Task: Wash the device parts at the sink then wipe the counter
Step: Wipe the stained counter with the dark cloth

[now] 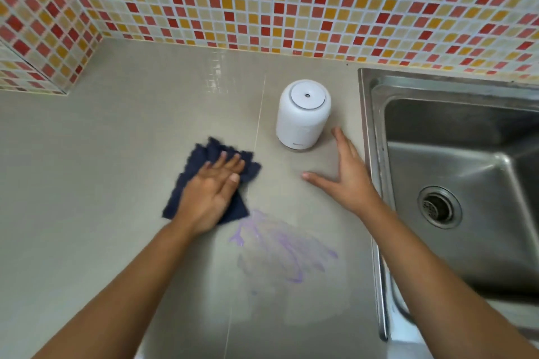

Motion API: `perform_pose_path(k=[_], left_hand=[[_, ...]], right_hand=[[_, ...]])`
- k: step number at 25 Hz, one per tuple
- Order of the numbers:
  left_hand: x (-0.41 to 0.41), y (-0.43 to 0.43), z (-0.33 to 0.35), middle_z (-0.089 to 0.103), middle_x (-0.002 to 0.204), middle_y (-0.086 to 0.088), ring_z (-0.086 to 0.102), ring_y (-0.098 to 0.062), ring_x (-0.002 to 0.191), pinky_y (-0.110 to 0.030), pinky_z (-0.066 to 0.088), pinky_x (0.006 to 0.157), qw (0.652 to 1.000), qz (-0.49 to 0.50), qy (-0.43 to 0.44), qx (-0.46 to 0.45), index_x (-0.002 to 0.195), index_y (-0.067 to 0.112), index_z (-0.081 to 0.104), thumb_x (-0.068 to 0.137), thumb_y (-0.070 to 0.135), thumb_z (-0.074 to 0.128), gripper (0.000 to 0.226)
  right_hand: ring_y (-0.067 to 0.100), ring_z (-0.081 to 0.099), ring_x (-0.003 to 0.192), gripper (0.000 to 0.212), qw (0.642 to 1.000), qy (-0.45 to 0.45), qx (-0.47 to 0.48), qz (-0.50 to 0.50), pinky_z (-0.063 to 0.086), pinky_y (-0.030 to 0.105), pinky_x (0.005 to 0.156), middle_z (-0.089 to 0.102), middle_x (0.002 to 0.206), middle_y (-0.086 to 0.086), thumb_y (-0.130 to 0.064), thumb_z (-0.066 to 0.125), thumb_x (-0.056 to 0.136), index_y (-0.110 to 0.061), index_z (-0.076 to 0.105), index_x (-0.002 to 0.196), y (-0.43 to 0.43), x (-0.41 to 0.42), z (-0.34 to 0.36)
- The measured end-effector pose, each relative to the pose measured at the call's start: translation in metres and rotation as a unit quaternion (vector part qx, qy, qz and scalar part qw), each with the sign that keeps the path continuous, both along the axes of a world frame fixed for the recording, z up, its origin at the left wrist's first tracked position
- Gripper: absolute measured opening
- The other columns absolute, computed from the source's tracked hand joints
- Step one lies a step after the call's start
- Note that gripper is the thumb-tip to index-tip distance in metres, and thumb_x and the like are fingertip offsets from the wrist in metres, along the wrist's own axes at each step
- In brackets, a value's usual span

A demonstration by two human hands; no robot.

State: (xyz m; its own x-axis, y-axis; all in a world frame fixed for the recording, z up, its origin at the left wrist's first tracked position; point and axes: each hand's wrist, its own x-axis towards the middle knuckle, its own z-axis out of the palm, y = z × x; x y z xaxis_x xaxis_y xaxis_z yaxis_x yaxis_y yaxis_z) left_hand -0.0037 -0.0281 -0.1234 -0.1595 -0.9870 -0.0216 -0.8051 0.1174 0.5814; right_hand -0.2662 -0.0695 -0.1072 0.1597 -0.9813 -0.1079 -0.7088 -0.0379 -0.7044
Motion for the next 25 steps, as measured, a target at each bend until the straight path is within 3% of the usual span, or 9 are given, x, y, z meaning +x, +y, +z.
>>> perform_pose_path(k=[3,6,9,12,14,17,20,25], left_hand=[[-0.031,0.071,0.012,0.038,0.139,0.013,0.019,0.002,0.138,-0.007,0.004,0.111,0.990,-0.110,0.071,0.044,0.134,0.012,0.047,0.097,0.044,0.028,0.053],[-0.009,0.149,0.004,0.042,0.143,0.008,0.018,-0.002,0.140,-0.022,0.010,0.113,0.989,-0.130,-0.063,0.006,0.138,0.014,0.039,0.099,0.045,0.017,0.055],[0.008,0.131,-0.003,0.031,0.150,0.009,0.001,0.000,0.143,-0.032,0.010,0.114,0.988,-0.021,-0.156,0.005,0.144,0.021,0.032,0.096,0.050,0.006,0.062],[-0.026,0.065,-0.002,0.004,0.157,0.015,-0.007,-0.008,0.145,-0.043,0.001,0.116,0.979,0.094,-0.175,0.044,0.149,0.029,0.008,0.093,0.049,0.003,0.060],[-0.053,0.059,0.001,-0.003,0.158,0.014,-0.010,-0.010,0.145,-0.043,-0.002,0.116,0.980,0.109,-0.152,0.067,0.150,0.028,0.003,0.094,0.044,0.004,0.058],[-0.053,0.140,-0.004,0.001,0.156,0.014,-0.009,-0.006,0.143,-0.036,-0.004,0.115,0.981,0.075,-0.173,0.044,0.149,0.028,0.004,0.091,0.050,-0.004,0.062],[-0.005,0.206,-0.002,0.007,0.155,0.013,-0.001,-0.005,0.143,-0.042,0.005,0.116,0.962,0.178,-0.200,0.057,0.148,0.025,0.007,0.092,0.052,0.003,0.062],[0.021,0.106,0.000,0.003,0.160,0.001,-0.003,-0.020,0.146,-0.049,0.004,0.118,0.910,0.370,-0.152,0.106,0.150,0.017,0.006,0.099,0.037,0.013,0.055]], right_hand=[[0.009,0.008,0.143,0.084,0.996,0.083,-0.026,-0.014,0.007,0.022,0.114,0.014,0.157,0.002,-0.067,0.031,0.086,-0.013,0.016,0.148,0.078,-0.028,-0.001],[0.005,-0.003,0.143,0.083,0.987,0.157,0.001,-0.022,0.005,0.033,0.116,0.000,0.157,-0.006,-0.072,0.005,0.084,-0.020,0.006,0.149,0.141,-0.055,-0.013],[0.002,-0.014,0.141,0.077,0.982,0.185,0.022,-0.033,-0.002,0.033,0.115,-0.014,0.154,-0.009,-0.072,-0.006,0.081,-0.028,-0.009,0.144,0.161,-0.057,-0.020],[0.005,-0.016,0.141,0.077,0.978,0.203,0.013,-0.040,-0.006,0.032,0.113,-0.015,0.154,-0.008,-0.071,-0.010,0.080,-0.027,-0.012,0.143,0.159,-0.056,-0.022],[0.006,-0.013,0.142,0.078,0.978,0.206,0.013,-0.037,-0.005,0.033,0.114,-0.012,0.155,-0.008,-0.069,-0.009,0.082,-0.025,-0.009,0.145,0.159,-0.057,-0.024],[0.008,-0.011,0.143,0.078,0.976,0.214,0.007,-0.035,-0.003,0.036,0.115,-0.008,0.156,-0.006,-0.065,-0.006,0.084,-0.020,-0.002,0.148,0.161,-0.057,-0.023],[0.011,-0.008,0.143,0.078,0.974,0.227,0.008,-0.028,0.001,0.037,0.115,-0.011,0.155,-0.005,-0.062,-0.003,0.085,-0.016,0.000,0.148,0.167,-0.052,-0.021],[0.011,-0.011,0.142,0.082,0.963,0.270,0.006,0.000,-0.003,0.034,0.114,-0.016,0.151,-0.005,-0.064,-0.001,0.083,-0.014,-0.002,0.148,0.179,-0.047,-0.020]])
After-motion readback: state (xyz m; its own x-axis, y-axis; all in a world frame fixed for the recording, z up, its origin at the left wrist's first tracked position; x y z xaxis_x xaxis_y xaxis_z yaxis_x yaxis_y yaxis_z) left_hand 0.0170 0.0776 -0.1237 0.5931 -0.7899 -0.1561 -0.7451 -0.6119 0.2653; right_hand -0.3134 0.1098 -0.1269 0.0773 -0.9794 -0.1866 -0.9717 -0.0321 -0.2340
